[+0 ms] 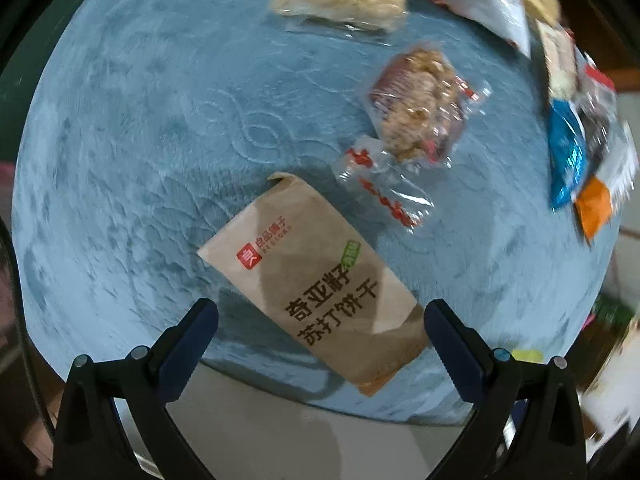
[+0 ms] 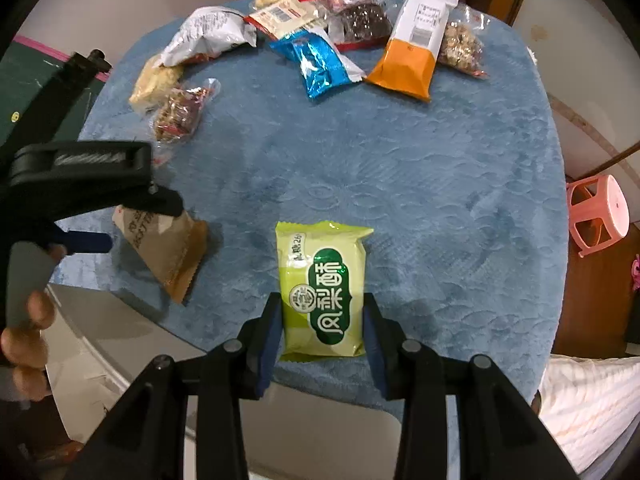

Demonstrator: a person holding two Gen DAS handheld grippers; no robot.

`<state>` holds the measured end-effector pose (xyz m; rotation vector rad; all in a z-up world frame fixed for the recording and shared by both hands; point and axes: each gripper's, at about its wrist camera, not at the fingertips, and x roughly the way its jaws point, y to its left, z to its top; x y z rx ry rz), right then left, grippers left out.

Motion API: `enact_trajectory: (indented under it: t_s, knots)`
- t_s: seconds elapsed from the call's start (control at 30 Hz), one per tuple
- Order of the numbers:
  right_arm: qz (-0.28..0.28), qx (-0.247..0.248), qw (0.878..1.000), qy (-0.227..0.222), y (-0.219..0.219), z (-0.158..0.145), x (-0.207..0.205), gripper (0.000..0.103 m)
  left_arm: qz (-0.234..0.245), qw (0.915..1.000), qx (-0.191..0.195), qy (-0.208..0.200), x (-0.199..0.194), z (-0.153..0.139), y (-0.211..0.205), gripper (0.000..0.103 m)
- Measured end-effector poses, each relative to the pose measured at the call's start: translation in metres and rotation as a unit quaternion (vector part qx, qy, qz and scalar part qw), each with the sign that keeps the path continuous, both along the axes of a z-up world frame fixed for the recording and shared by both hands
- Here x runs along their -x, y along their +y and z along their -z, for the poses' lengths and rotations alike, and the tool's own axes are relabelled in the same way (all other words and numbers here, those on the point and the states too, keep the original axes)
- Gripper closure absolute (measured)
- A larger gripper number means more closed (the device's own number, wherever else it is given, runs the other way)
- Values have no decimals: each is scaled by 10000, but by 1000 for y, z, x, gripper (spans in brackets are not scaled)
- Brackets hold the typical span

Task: Organize snacks
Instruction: 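Reach the left tool to the brown biscuit bag while the right tool grasps the green packet, then carry the brown bag with the left tool while the right tool carries the green packet into the tray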

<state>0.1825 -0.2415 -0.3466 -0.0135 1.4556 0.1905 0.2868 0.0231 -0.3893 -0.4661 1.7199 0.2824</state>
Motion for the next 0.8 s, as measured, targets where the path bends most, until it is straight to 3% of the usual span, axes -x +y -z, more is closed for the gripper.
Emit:
enact_trajectory:
  t_s: [0.27, 0.33, 0.4, 0.63, 0.8]
  knots:
    - [184, 2, 9998, -96, -18, -5, 5, 64, -563, 9981, 35, 254, 7, 28, -12, 3]
    - [245, 6, 9996, -138, -18, -10, 6, 64, -590, 9980, -96, 184, 9, 27, -16, 12]
    - [303, 23, 9994, -185, -19, -14, 5, 64, -542, 9984, -121, 119, 10, 24, -17, 29]
    - [580, 0, 9979, -277, -35, -34, -1, 64, 33, 10000, 8, -90, 23, 10, -33, 35]
    - [710, -18, 9965, -430, -33, -50, 2, 64, 818, 9937, -56, -760, 42, -33, -47, 36]
